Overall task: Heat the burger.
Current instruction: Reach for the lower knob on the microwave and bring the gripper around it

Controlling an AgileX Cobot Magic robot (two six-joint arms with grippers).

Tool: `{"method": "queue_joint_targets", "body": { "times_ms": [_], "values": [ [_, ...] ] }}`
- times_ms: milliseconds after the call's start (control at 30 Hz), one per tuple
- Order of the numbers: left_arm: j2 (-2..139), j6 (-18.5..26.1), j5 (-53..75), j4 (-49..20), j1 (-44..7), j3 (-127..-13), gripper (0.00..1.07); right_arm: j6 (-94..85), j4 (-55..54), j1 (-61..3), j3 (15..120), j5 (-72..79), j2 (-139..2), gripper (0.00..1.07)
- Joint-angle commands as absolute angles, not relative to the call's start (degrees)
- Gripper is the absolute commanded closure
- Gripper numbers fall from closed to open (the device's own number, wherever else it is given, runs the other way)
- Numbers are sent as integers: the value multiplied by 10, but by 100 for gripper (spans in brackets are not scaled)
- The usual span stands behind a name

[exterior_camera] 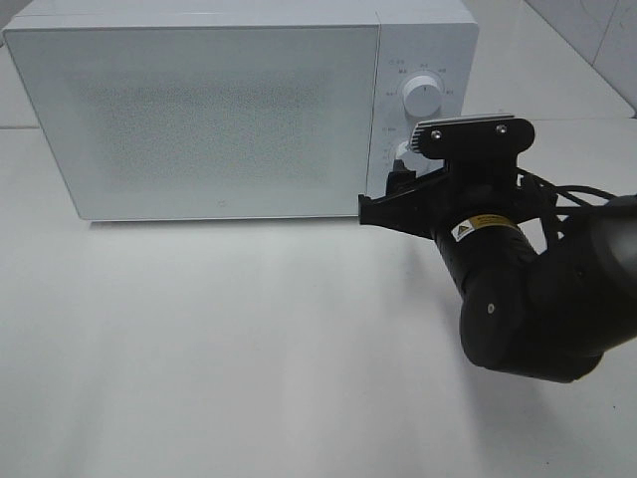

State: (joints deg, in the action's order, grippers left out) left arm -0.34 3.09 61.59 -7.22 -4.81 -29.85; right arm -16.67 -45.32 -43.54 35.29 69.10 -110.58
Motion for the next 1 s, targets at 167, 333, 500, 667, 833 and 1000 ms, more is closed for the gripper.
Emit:
{"method": "queue_joint_targets", "body": {
  "times_ms": [167, 333, 500, 667, 833, 1000],
  "values": [
    [-14, 29, 615, -77, -46, -296, 9, -174, -447, -417, 393, 743, -1135, 41],
    [-14, 29, 615, -77, -46, -296, 9, -193, -447, -414, 422, 744, -1152, 41],
    [-14, 29, 615, -77, -46, -296, 9, -197, -435, -401, 443, 727, -1169, 41],
    [-14, 29, 615, -77, -46, -296, 9, -197, -421, -388, 462, 711, -1180, 41],
    [-14, 29, 615, -77, -46, -296, 9, -197, -415, -381, 474, 704, -1191, 41],
    [-14, 29, 615, -77, -46, -296, 9, -195, -398, -370, 481, 695, -1196, 41]
  ]
}}
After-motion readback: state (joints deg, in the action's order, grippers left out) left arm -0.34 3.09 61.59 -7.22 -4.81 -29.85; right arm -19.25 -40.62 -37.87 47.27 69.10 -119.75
